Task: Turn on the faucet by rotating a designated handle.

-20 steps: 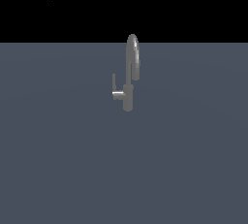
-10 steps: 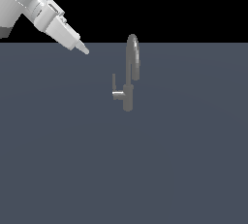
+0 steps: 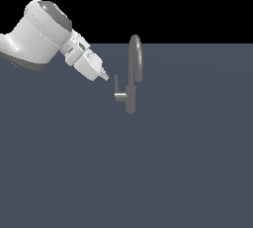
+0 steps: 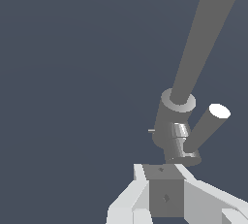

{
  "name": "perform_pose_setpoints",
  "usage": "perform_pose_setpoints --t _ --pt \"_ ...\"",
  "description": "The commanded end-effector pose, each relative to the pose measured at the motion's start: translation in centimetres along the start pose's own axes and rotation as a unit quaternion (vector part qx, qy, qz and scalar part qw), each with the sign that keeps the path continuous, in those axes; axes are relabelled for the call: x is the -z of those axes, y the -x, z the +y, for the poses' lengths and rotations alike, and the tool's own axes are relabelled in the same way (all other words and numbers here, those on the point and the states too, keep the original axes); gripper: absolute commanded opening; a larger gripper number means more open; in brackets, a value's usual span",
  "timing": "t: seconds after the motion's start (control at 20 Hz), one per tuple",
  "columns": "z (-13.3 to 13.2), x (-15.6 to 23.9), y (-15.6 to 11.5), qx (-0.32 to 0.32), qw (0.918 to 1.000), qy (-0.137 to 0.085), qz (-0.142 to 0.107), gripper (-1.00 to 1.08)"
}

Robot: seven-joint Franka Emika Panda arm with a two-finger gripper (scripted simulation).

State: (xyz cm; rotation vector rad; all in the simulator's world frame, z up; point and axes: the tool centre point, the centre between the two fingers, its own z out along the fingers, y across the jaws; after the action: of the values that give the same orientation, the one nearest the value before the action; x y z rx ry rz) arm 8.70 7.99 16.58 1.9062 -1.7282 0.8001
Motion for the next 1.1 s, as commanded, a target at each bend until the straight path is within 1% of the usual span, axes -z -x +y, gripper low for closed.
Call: perform_pose_setpoints --t 0.0,0.15,0.4,0.5,0.8,1.05 --pt "0.0 -1.5 0.4 -0.007 0.9999 0.007 -0.003 -1.0" --pt "0.1 -2.4 0.5 -0.012 0.9999 0.012 -0.004 -1.0" --pt "0.1 -2.5 0.7 -0.011 0.9998 0.012 -0.006 -1.0" --pt "0.1 -2.6 0.3 -0.013 0.9998 0.013 -0.002 -1.0" --pt "0.1 -3.1 -2.1 -0.023 0.9994 0.018 0.021 -1.0" --pt "0.1 -3.2 -2.4 -0.023 0.9993 0.019 0.023 -1.0"
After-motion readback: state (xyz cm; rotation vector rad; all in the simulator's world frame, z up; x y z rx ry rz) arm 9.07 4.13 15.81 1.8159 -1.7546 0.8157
